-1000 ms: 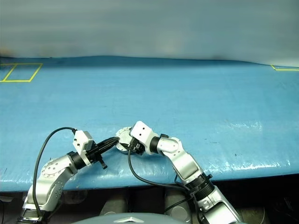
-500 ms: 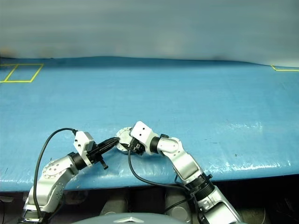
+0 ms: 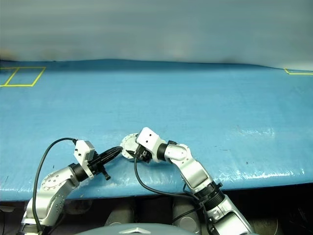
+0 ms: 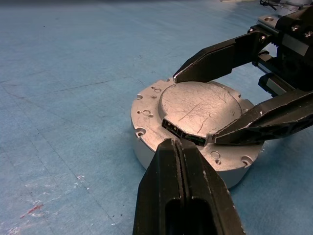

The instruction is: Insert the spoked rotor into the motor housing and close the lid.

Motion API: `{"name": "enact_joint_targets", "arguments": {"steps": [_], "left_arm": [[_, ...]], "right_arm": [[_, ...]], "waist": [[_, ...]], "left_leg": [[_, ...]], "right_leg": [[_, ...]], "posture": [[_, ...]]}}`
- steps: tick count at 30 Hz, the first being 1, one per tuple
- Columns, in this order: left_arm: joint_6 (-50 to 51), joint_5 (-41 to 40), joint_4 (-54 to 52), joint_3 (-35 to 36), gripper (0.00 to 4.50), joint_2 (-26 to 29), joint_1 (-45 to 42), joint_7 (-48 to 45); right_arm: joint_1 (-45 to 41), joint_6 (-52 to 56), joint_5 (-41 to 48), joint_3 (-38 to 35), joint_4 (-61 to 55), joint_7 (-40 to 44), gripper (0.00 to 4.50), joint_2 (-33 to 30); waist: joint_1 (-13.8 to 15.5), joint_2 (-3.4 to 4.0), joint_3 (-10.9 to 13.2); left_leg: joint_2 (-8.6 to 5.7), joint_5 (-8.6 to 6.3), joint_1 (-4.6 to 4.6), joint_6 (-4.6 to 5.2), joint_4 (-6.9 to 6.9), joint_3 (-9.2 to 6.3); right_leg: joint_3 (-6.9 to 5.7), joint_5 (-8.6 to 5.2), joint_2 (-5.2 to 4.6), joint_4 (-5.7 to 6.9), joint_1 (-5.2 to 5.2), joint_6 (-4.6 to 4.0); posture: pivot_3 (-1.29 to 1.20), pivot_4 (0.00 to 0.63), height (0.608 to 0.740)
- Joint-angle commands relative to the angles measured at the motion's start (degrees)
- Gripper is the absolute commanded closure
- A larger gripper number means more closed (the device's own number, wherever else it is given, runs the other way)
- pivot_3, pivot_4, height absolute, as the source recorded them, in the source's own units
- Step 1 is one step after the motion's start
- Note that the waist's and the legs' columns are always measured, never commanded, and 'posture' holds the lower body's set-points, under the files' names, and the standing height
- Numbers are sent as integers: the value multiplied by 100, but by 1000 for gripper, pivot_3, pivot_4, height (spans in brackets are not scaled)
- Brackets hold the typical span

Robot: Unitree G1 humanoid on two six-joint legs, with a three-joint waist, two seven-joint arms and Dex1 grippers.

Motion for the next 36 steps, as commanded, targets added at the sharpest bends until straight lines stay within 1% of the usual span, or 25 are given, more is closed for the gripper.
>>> {"name": "enact_joint_targets", "arguments": {"steps": [1,5,9,10,14,17,26,29,33,36], "left_arm": [[146,96,168,-127,4500,18,52,-26],[141,110,195,-156,4500,4,0,-23],[108,121,198,-160,4500,-14,15,-3],[101,124,198,-158,4500,-18,28,3],[61,136,203,-165,4500,-54,102,31],[28,141,216,-176,4500,-93,141,40],[-20,141,215,-182,4500,-136,133,62],[-32,152,228,-182,4500,-132,102,67],[-42,161,229,-165,4500,-114,74,72],[-79,175,257,-154,4500,-111,72,71]], "right_arm": [[51,270,60,-114,81,13,1533,-27],[51,533,293,-202,-129,220,1533,-96],[102,624,603,-364,-668,415,132,-204],[110,677,711,-463,-804,396,28,-194],[121,978,1102,-858,-1183,320,28,-157],[147,1597,1616,-1466,-1329,-43,28,117],[483,3425,3065,-2764,-1130,-510,28,476],[553,4000,3664,-3229,-1056,-662,28,720],[630,4563,4173,-3425,-1044,-804,28,895],[673,4784,4306,-3402,-945,-951,28,978]], "waist": [[2,0,0],[23,0,0],[41,1,2],[42,3,5],[41,6,15],[45,6,16],[61,13,20],[63,22,26],[62,25,28],[54,28,29]], "left_leg": [[0,0,0,0,0,0],[-1,0,-1,-1,0,-1],[-6,-2,-7,-3,-5,-1],[-6,-3,-7,-5,-7,-1],[-6,-4,-14,-5,-12,-1],[-6,-4,-16,-6,-15,-2],[-4,-9,-30,-1,-27,-4],[-4,-13,-34,2,-28,-4],[-4,-15,-35,4,-30,-4],[-3,-17,-35,4,-31,-4]], "right_leg": [[0,0,0,0,-1,0],[-1,0,-2,-3,-2,0],[-3,-3,-8,-13,-1,5],[-3,-4,-8,-16,0,6],[-4,-4,-8,-17,-5,7],[-5,-4,-8,-19,-6,7],[-11,-3,-8,-67,2,8],[-11,-2,-8,-69,0,10],[-12,-2,-7,-70,0,10],[-12,-2,-7,-72,0,10]], "posture": [[0,150,740],[0,150,740],[0,150,740],[0,150,740],[0,150,740],[0,150,740],[0,150,740],[0,150,740],[0,150,740],[0,150,740]]}}
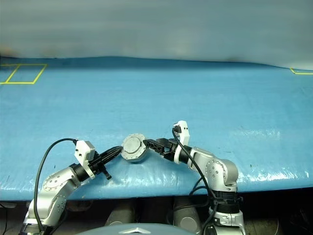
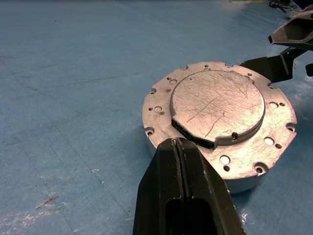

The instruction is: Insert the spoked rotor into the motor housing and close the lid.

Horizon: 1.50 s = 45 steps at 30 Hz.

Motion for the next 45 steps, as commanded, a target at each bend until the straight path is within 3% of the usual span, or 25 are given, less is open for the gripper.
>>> {"name": "enact_joint_targets", "arguments": {"steps": [1,8,9,11,20,29,36,43,45], "left_arm": [[43,166,166,-128,4500,-12,87,24],[0,184,170,-145,4500,-21,89,45],[-7,184,171,-144,4500,-21,90,52],[-23,189,170,-140,4500,-18,105,67],[-39,194,186,-118,4500,18,82,84],[-58,167,192,-16,4500,-61,36,146],[556,-1294,-150,761,4500,-791,-52,438],[952,-2164,-302,1158,4500,-1134,-77,628],[1068,-2481,-325,1266,4104,-1290,-128,705]], "right_arm": [[-3,226,269,-15,50,-127,28,98],[-57,306,388,-23,461,-235,28,195],[-64,305,393,-7,488,-242,199,193],[-69,321,415,50,540,-233,611,210],[-83,325,552,137,650,-210,3281,172],[-167,275,730,-39,781,-368,3305,258],[-387,326,1552,-875,882,-739,3305,726],[-668,155,2288,-1488,882,-1216,3305,1057],[-755,70,2550,-1628,864,-1319,3305,1097]], "waist": [[-3,2,1],[-15,3,1],[-16,3,0],[-17,3,1],[-27,6,-1],[-30,7,-1],[-31,2,7],[-61,3,9],[-61,3,9]], "left_leg": [[0,0,0,0,0,0],[1,0,0,0,1,0],[1,0,0,0,0,1],[0,0,0,0,1,0],[1,0,1,0,1,1],[1,0,2,0,4,1],[1,0,-15,1,8,-1],[1,-3,-84,7,10,-5],[1,-3,-89,7,11,-5]], "right_leg": [[0,0,0,-1,0,0],[0,0,0,-4,1,1],[0,0,0,-4,1,1],[0,1,0,-4,1,2],[0,1,1,-4,3,2],[0,1,1,-4,4,2],[-3,4,2,-5,-6,7],[-3,14,8,-3,-65,17],[-2,21,8,-5,-68,29]], "posture": [[0,150,740],[0,150,740],[0,150,740],[0,150,740],[0,150,740],[0,150,740],[0,150,740],[0,150,740],[0,150,740]]}}
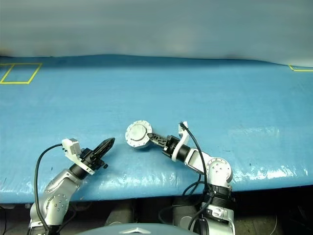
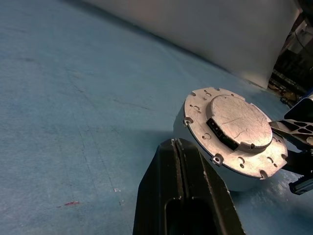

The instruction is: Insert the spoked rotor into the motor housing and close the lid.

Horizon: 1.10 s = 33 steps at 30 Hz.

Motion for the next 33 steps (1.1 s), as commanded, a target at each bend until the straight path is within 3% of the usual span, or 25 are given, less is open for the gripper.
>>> {"name": "enact_joint_targets", "arguments": {"steps": [1,12,13,19,25,33], "left_arm": [[145,-534,-322,197,3880,-204,-76,87],[704,-1428,-440,-158,181,-829,-281,71],[847,-1641,-464,-137,13,-864,-305,94],[1590,-2777,-432,-31,13,-893,-500,219],[1743,-3013,-393,-78,13,-957,-693,330],[1510,-2662,-119,-55,13,-1117,-954,482]], "right_arm": [[-280,-244,817,-242,-256,-45,3305,271],[-426,-473,1797,-51,-478,-158,3305,-8],[-410,-473,1834,-9,-489,-176,3305,-32],[-208,-379,1964,396,-603,-165,3305,-153],[-47,-373,1935,838,-696,-97,3305,-305],[56,-496,1970,1135,-855,4,3305,-450]], "waist": [[0,0,0],[-17,2,0],[-18,2,0],[-17,1,0],[-13,1,0],[-8,1,0]], "left_leg": [[0,0,-1,0,1,1],[-2,1,0,1,14,3],[-1,1,1,1,14,2],[0,1,-1,2,14,1],[-2,1,0,1,22,1],[-2,1,7,1,30,-2]], "right_leg": [[0,0,0,-1,0,0],[12,0,6,1,5,-2],[13,0,8,2,6,-3],[16,0,10,2,6,-3],[17,2,11,2,12,-1],[18,3,13,2,23,-1]], "posture": [[0,150,740],[0,150,740],[0,150,740],[0,150,740],[0,150,740],[0,150,740]]}}
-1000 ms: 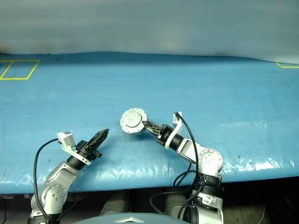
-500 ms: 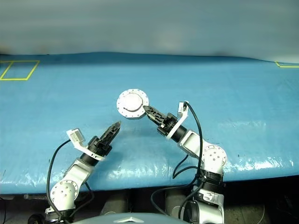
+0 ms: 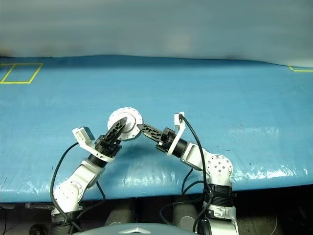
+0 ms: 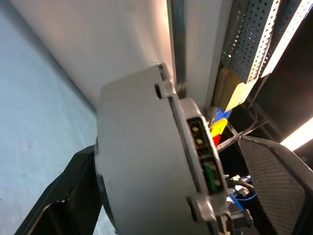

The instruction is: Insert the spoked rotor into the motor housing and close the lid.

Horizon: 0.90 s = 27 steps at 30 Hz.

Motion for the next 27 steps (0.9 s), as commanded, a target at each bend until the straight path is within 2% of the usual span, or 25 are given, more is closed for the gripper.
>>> {"name": "enact_joint_targets", "arguments": {"steps": [1,2,5,6,14,22,27], "left_arm": [[-140,41,27,39,387,-106,-71,-19],[-161,83,31,32,592,-103,-71,-37],[-159,121,29,22,1599,-109,-58,-39],[-148,111,30,30,1776,-116,-52,-14],[-97,25,-8,47,1788,-118,21,153],[-115,64,-58,49,1788,-135,79,213],[-358,262,-69,143,1788,-287,85,427]], "right_arm": [[-55,-145,330,59,-345,223,3305,10],[-55,-175,319,62,-348,230,3305,-3],[-51,-232,297,93,-355,241,3305,-36],[-48,-247,299,108,-350,247,3305,-45],[-63,-482,-48,251,-267,353,3305,-121],[-57,-593,-219,383,-313,463,742,-178],[-52,-752,-433,414,-291,379,742,-162]], "waist": [[4,-1,0],[6,-1,0],[7,-1,0],[7,-1,0],[5,-1,0],[6,-1,0],[12,-1,0]], "left_leg": [[0,0,1,0,0,0],[0,0,1,0,0,0],[0,0,0,0,0,-1],[0,0,1,0,0,-1],[0,0,3,0,2,-1],[0,0,6,0,3,-3],[-1,0,6,0,6,-4]], "right_leg": [[1,0,0,-1,2,0],[0,0,0,-2,2,0],[0,0,0,-2,2,0],[0,0,0,-2,3,0],[0,1,0,-1,5,1],[0,1,0,-1,8,2],[0,2,0,-2,12,2]], "posture": [[0,150,740],[0,150,740],[0,150,740],[0,150,740],[0,150,740],[0,150,740],[0,150,740]]}}
